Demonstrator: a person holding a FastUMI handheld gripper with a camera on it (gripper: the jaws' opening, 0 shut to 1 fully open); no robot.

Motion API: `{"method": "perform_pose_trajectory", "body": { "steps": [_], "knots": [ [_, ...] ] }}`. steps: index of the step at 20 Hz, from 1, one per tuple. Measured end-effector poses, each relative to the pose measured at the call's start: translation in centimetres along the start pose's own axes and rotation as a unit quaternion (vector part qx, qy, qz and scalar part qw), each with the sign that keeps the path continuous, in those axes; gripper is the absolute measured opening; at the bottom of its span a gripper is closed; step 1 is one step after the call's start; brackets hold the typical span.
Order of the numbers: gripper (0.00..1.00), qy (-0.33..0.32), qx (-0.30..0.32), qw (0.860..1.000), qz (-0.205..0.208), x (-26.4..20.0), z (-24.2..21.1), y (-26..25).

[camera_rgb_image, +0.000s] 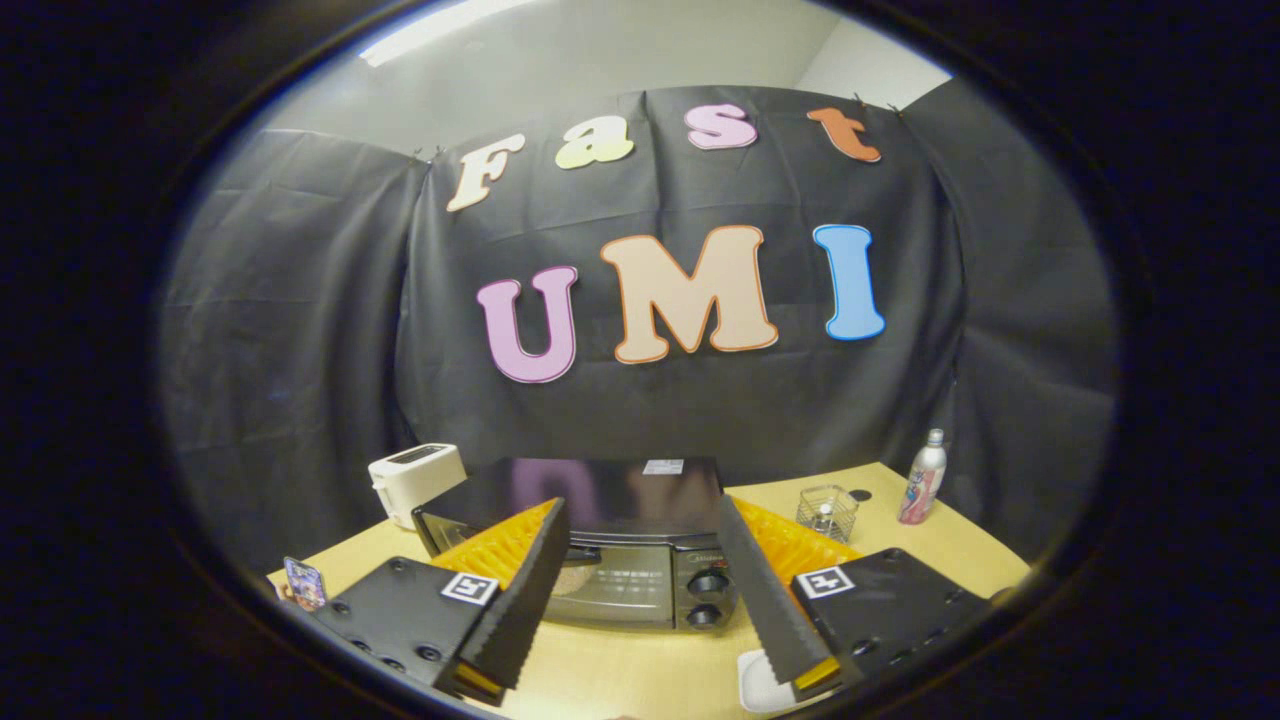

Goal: Open the toaster oven, put the food inside, and close the toaster oven door.

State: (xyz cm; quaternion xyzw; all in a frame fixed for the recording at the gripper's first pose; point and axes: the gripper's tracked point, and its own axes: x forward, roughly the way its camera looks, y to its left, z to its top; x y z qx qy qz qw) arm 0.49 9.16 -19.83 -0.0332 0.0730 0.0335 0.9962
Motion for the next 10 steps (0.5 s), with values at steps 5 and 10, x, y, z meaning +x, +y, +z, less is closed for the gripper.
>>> {"method": "perform_pose_trajectory", "body": {
  "steps": [5, 10],
  "knots": [
    [0.92, -0.007, -0.002, 1.000, 0.011, -1.8, 0.2, -0.1],
    [0.92, -0.025, -0.013, 1.000, 0.010, -3.1, 0.8, -0.2]
  ]
}}
